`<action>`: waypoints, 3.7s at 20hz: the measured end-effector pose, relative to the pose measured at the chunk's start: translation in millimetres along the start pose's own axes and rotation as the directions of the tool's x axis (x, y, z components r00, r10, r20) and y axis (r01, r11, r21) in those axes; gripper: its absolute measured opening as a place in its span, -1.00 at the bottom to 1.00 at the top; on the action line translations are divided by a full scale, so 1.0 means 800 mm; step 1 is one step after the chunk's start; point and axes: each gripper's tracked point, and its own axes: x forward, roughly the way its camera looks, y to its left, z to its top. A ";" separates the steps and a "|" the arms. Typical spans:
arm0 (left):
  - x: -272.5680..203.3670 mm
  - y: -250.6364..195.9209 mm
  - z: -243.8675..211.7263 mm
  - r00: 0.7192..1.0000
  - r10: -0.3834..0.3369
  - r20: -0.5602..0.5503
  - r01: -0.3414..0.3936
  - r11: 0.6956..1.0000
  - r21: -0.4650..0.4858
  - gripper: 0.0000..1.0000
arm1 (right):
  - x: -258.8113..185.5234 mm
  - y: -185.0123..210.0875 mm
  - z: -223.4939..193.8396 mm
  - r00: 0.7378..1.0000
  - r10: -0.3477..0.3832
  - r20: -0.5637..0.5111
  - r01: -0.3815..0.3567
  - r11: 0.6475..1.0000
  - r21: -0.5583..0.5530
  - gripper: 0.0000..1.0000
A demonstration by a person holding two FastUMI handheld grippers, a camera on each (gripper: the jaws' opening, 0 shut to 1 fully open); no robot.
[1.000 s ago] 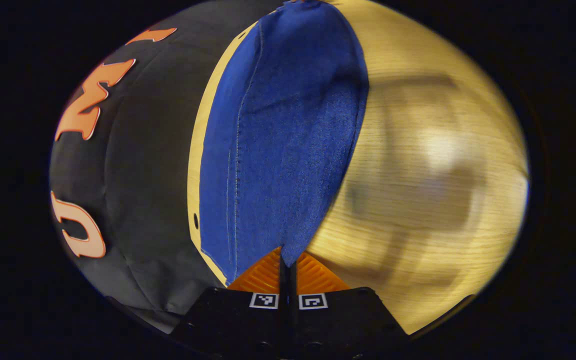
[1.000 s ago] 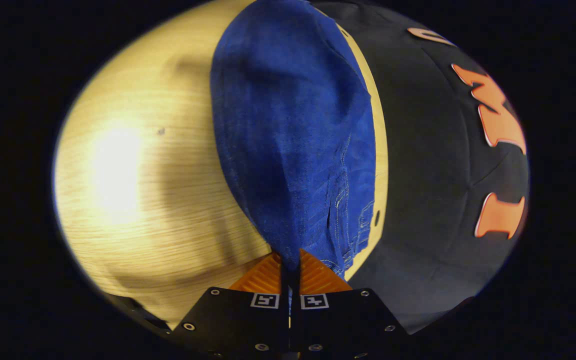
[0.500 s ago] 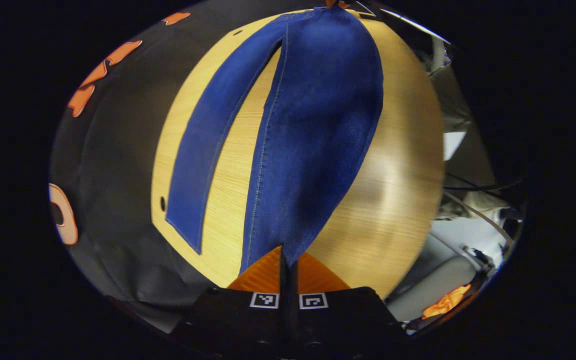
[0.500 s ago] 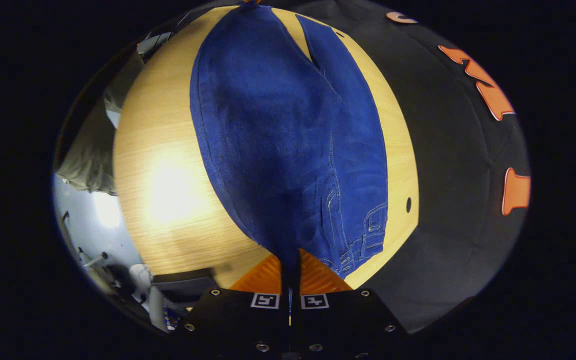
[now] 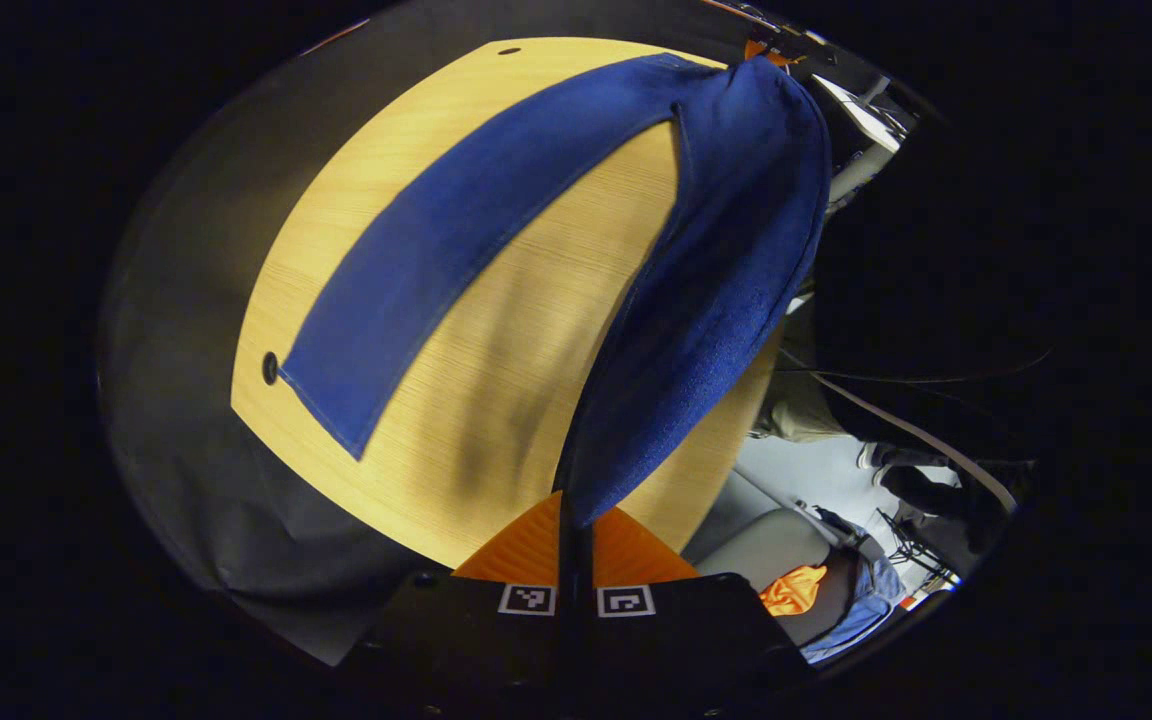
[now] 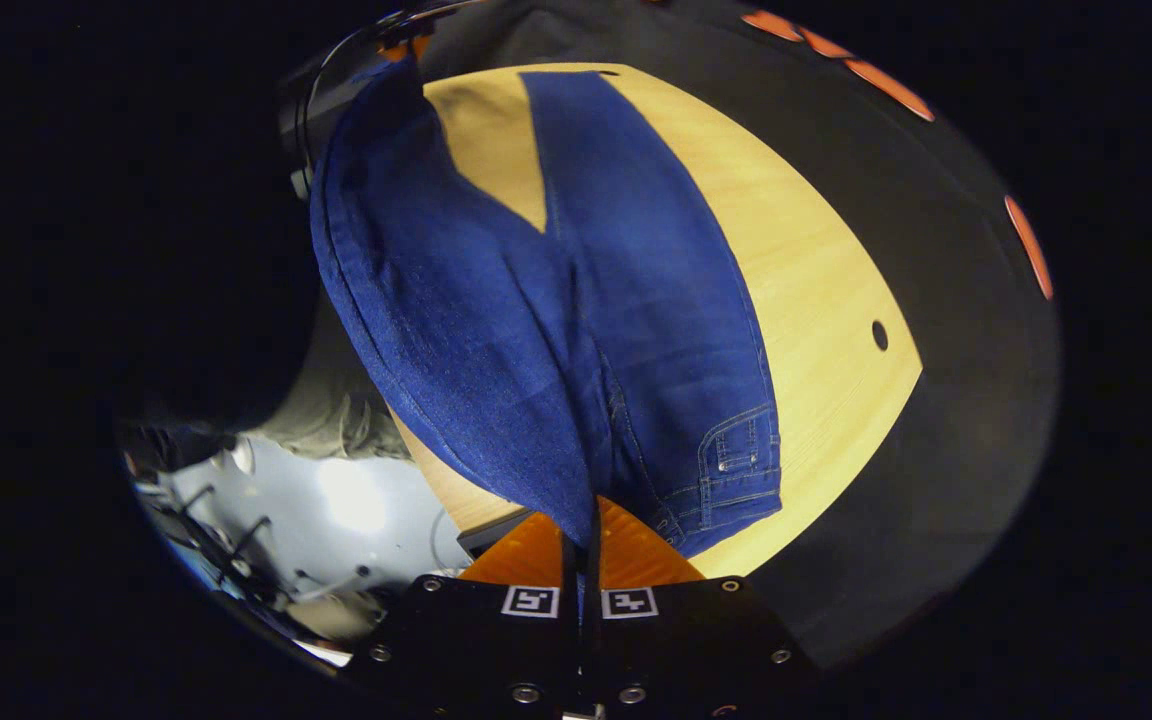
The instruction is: Grasp the waist and the cuffs of the jeans and fold them to make the two legs overlap; first hold the waist and fold one-third of the jeans toward the cuffs, then hold the cuffs and fold the remaining one-third in the same direction to finish folding.
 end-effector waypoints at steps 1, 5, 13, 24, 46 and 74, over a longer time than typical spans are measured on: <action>0.001 0.036 0.009 1.000 0.011 0.004 -0.011 1.000 0.002 -0.99 | -0.002 -0.014 0.012 1.000 0.029 0.004 -0.029 0.999 0.035 -0.97; 0.030 0.139 0.054 1.000 -0.024 -0.005 0.024 1.000 0.011 -0.99 | -0.004 -0.082 0.066 0.997 0.073 -0.004 -0.073 0.991 0.108 -0.97; 0.152 0.300 0.121 0.998 -0.001 -0.058 0.000 1.000 -0.029 -0.99 | 0.107 -0.196 0.100 0.999 0.022 -0.035 -0.014 0.975 0.221 -0.97; 0.191 0.469 0.149 0.872 0.489 0.006 -0.484 0.865 -0.131 1.00 | 0.134 -0.282 0.103 0.955 -0.289 -0.067 0.290 0.865 0.409 0.15; -0.041 0.256 0.247 0.317 0.869 0.379 -0.273 0.466 -0.841 0.95 | 0.012 -0.317 0.120 0.510 -0.832 0.217 -0.074 0.209 0.975 0.95; 0.014 0.192 0.169 0.436 0.878 0.197 -0.275 0.339 -0.900 0.95 | 0.258 -0.360 0.090 0.799 -0.581 0.157 -0.480 -0.459 0.747 -0.30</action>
